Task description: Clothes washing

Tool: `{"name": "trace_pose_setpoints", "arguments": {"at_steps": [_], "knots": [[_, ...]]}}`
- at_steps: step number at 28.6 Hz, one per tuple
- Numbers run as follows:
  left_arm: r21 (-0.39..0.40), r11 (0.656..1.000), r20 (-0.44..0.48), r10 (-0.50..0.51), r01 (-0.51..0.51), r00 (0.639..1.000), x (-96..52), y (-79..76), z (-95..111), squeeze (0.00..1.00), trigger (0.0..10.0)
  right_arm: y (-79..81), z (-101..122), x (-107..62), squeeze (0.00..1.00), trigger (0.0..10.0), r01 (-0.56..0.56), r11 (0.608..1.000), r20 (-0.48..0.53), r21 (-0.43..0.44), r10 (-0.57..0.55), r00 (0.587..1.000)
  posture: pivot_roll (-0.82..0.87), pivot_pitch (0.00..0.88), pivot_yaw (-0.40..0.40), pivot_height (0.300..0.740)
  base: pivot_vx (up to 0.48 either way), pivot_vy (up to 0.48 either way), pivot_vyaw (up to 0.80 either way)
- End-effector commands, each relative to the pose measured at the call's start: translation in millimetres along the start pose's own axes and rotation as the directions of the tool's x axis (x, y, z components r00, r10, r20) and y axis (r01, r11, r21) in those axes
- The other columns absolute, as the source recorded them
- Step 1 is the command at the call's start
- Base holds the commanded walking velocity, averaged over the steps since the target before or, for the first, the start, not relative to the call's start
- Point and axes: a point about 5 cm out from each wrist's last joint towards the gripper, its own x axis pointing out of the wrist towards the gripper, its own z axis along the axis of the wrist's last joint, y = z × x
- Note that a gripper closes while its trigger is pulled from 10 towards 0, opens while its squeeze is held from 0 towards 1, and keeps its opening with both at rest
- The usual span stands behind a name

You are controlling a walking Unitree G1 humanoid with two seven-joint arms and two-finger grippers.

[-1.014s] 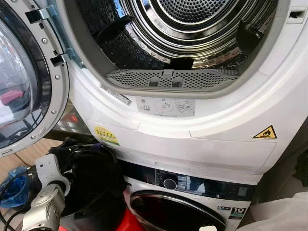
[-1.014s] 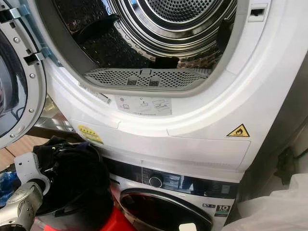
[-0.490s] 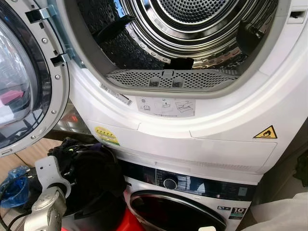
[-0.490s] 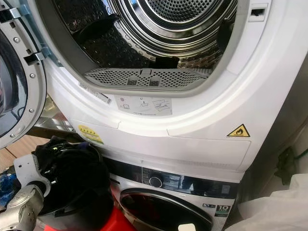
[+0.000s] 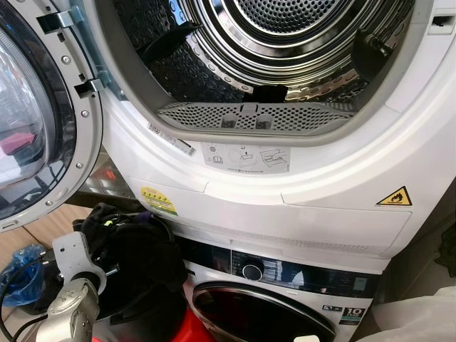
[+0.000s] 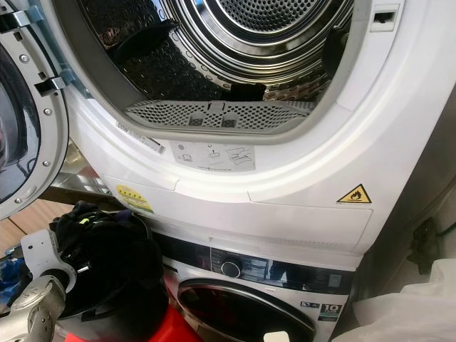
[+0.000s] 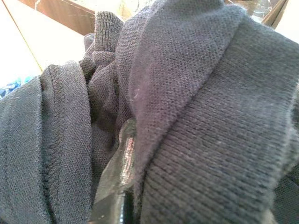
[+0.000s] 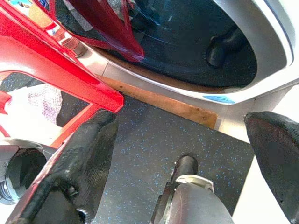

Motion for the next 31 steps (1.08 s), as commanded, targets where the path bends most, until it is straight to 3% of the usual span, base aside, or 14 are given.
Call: {"name": "trace_pose_setpoints", "arguments": {"at_steps": [1, 7, 12, 15, 19, 21, 26, 27, 31], "knots": [[-0.01, 1.0, -0.003, -0.015, 0.015, 1.0, -2.0, -1.0, -1.3, 0.0, 0.0, 8.7, 0.0, -0.3, 0.0, 10.0, -0.024, 1.0, -0.001, -0.002, 0.024, 1.0, -0.04, 0.006, 0.166, 0.74, 0.0, 0.0, 0.0], [-0.042, 0.999, 0.008, -0.034, 0.035, 0.999, -3.6, -4.5, -2.2, 0.0, 0.0, 9.3, -0.6, -0.5, 0.0, 10.0, -0.026, 1.0, -0.002, 0.0, 0.026, 1.0, -0.04, 0.007, 0.168, 0.74, 0.0, 0.0, 0.0], [-0.114, 0.984, 0.115, -0.124, 0.137, 0.986, -8.4, -13.9, 9.2, 0.0, 0.0, 10.3, 0.2, -0.5, 0.0, 10.0, -0.029, 1.0, 0.002, 0.001, 0.029, 1.0, -0.04, 0.007, 0.168, 0.74, 0.0, 0.0, 0.0], [-0.165, 0.953, 0.253, -0.21, 0.256, 0.944, -19.0, -24.1, 22.9, 0.0, 0.0, 10.6, 0.1, -0.5, 0.0, 10.0, -0.033, 0.999, 0.001, 0.002, 0.033, 0.999, -0.04, 0.007, 0.167, 0.74, 0.0, 0.0, 0.0], [-0.162, 0.936, 0.296, -0.257, 0.314, 0.92, -25.0, -27.9, 26.6, 0.0, 0.0, 11.2, 1.1, -0.3, 0.0, 10.0, -0.035, 0.999, 0.005, 0.003, 0.035, 0.999, -0.04, 0.008, 0.166, 0.74, 0.0, 0.0, 0.0], [-0.131, 0.918, 0.339, -0.313, 0.374, 0.887, -31.2, -31.8, 31.1, 0.0, 0.0, 11.7, 2.2, -0.2, 0.0, 10.0, -0.038, 0.999, 0.01, 0.004, 0.038, 0.999, -0.04, 0.01, 0.164, 0.74, 0.0, 0.0, 0.0], [-0.089, 0.84, 0.352, -0.475, 0.534, 0.806, -44.1, -44.7, 33.9, 0.0, 0.0, 11.8, 2.3, -0.2, 0.0, 10.0, -0.041, 0.999, 0.012, 0.002, 0.041, 0.999, -0.03, 0.012, 0.161, 0.74, 0.0, 0.0, 0.0], [-0.073, 0.791, 0.338, -0.553, 0.607, 0.761, -49.6, -51.6, 33.2, 0.0, 0.0, 11.9, 2.4, -0.1, 0.0, 10.0, -0.043, 0.999, 0.013, 0.0, 0.043, 0.999, -0.03, 0.011, 0.162, 0.74, 0.0, 0.0, 0.0], [-0.062, 0.696, 0.305, -0.669, 0.715, 0.678, -59.9, -62.8, 30.8, 0.0, 0.0, 12.7, 4.4, 0.3, 0.0, 10.0, -0.046, 0.999, 0.017, 0.001, 0.046, 0.999, -0.03, 0.01, 0.162, 0.74, 0.0, 0.0, 0.0]]}}
